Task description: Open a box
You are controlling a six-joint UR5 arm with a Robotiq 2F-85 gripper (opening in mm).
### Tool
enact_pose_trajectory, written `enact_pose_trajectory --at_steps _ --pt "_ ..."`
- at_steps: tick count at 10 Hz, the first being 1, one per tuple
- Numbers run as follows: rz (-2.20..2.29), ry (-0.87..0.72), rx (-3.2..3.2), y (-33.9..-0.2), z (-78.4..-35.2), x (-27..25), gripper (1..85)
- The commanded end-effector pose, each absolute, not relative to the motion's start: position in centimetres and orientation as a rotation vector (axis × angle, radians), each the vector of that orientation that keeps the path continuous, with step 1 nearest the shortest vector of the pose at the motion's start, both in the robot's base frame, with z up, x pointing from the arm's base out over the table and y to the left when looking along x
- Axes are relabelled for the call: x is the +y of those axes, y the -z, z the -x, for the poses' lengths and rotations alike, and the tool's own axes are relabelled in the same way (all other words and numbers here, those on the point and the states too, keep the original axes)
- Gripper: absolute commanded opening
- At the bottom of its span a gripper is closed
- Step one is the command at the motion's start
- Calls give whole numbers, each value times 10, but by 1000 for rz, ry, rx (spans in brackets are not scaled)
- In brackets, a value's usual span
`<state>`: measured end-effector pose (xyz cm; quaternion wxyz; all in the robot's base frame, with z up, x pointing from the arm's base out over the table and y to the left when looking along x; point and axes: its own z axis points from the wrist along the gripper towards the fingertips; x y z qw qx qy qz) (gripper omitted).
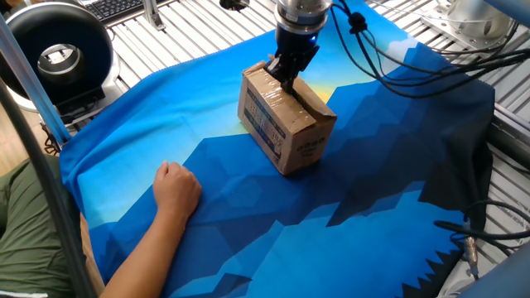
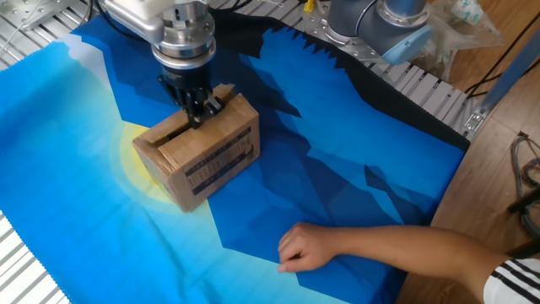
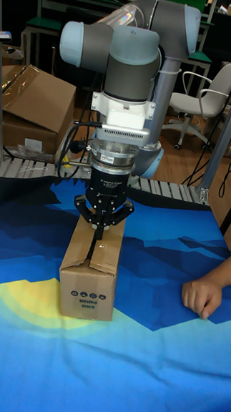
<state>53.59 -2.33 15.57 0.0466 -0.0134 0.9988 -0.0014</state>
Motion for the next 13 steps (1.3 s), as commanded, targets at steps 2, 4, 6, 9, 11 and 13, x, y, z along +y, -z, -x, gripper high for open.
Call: enact_pose_trajectory --at_steps 2,4,6,9,11,13 --pt "68 71 3074 -166 -531 -35 13" --pt "73 88 3086 -170 -530 -39 13" --pt "104 113 3081 -175 -530 -48 13" --pt "134 142 3068 -180 -528 -58 13" --pt "177 194 3034 -178 -531 -69 13" --pt "213 224 3008 -176 -531 -78 13"
